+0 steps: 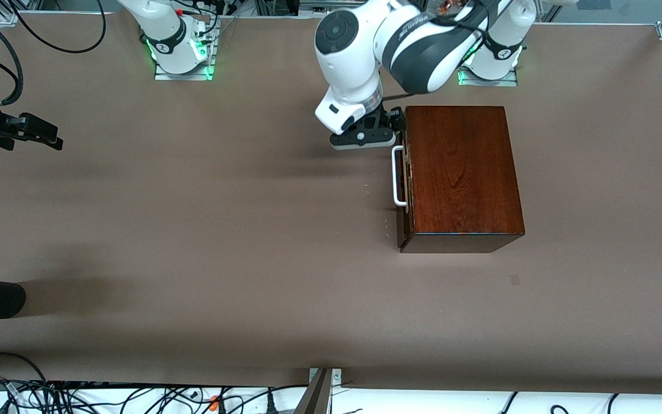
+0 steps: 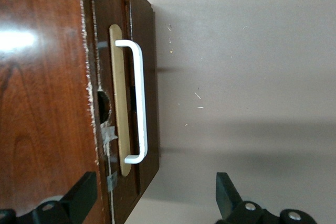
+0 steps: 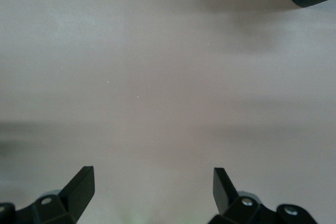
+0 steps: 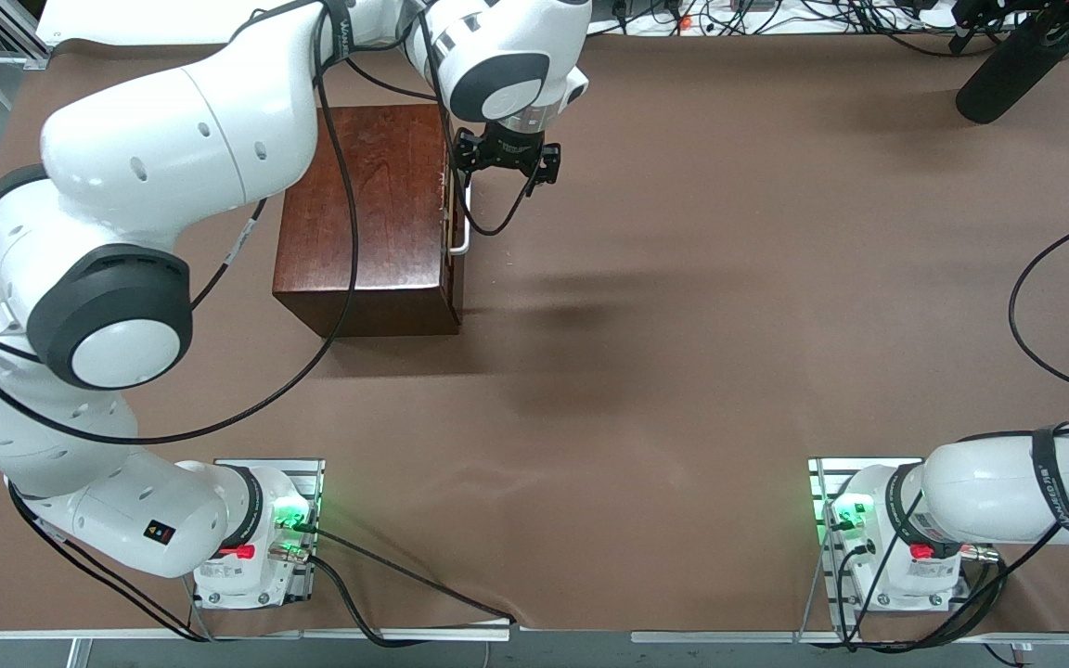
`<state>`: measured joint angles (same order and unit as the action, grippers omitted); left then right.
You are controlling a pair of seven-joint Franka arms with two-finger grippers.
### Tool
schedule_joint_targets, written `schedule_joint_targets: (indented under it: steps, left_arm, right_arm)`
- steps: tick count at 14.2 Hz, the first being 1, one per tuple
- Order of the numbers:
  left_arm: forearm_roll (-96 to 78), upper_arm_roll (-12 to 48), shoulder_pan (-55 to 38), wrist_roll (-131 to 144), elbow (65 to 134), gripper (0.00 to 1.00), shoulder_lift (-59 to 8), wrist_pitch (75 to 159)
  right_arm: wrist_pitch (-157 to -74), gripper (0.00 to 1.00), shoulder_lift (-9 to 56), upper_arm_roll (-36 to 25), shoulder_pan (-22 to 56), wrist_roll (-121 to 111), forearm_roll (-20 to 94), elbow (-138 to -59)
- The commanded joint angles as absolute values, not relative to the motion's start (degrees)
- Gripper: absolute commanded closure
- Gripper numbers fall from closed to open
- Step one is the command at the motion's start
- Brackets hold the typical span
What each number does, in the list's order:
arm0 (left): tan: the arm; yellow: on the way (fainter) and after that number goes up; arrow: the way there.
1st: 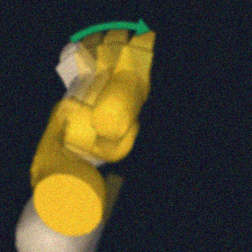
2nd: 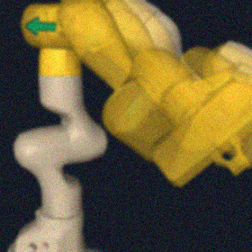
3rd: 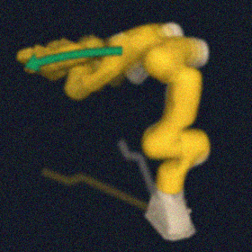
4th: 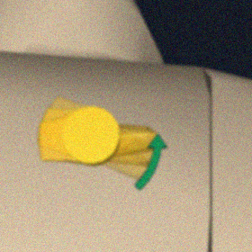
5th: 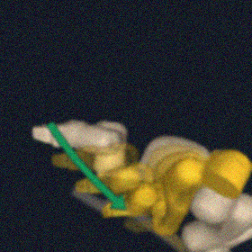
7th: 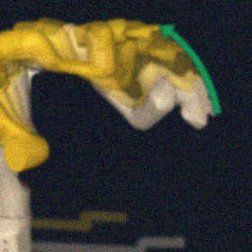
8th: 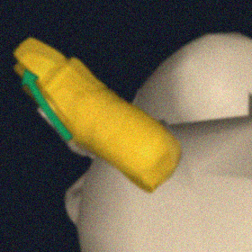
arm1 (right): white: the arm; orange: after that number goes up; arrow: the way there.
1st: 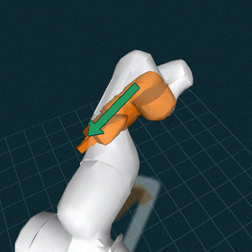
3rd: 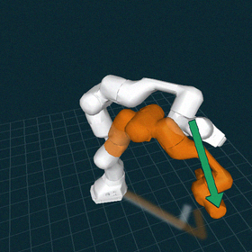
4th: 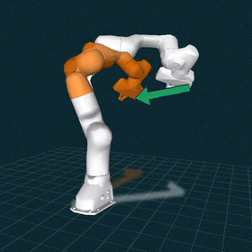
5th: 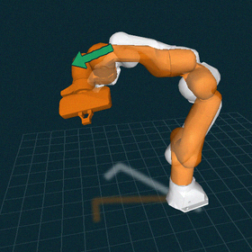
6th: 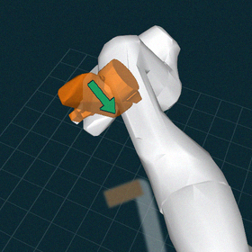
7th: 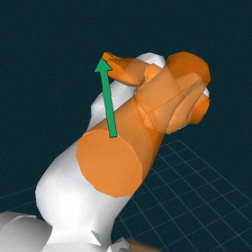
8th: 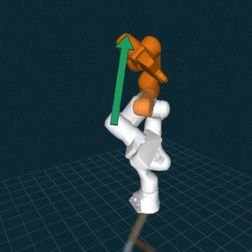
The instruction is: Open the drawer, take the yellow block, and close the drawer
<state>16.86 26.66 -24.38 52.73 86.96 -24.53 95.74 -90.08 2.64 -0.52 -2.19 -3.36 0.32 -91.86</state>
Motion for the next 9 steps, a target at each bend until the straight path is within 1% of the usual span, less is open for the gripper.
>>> schedule_joint_targets:
  steps: [1, 5, 9]
  left_arm:
    - [18.37, 26.46, -24.08, 50.45, 89.11, 0.0, -25.22, 99.22]
    - [20.04, 26.28, -23.03, 49.05, 93.42, 0.0, -25.92, 103.7]
    - [20.47, 26.19, -21.97, 49.13, 93.43, 0.0, -28.21, 104.5]
  right_arm:
    - [-88.95, 0.0, 3.34, -0.18, -2.9, -3.87, 1.49, -90.35]
    - [-88.95, 0.0, 3.25, -0.18, -2.9, -3.87, 1.49, -90.35]
    - [-88.95, 0.0, 3.25, -0.18, -2.9, -3.87, 1.49, -90.35]
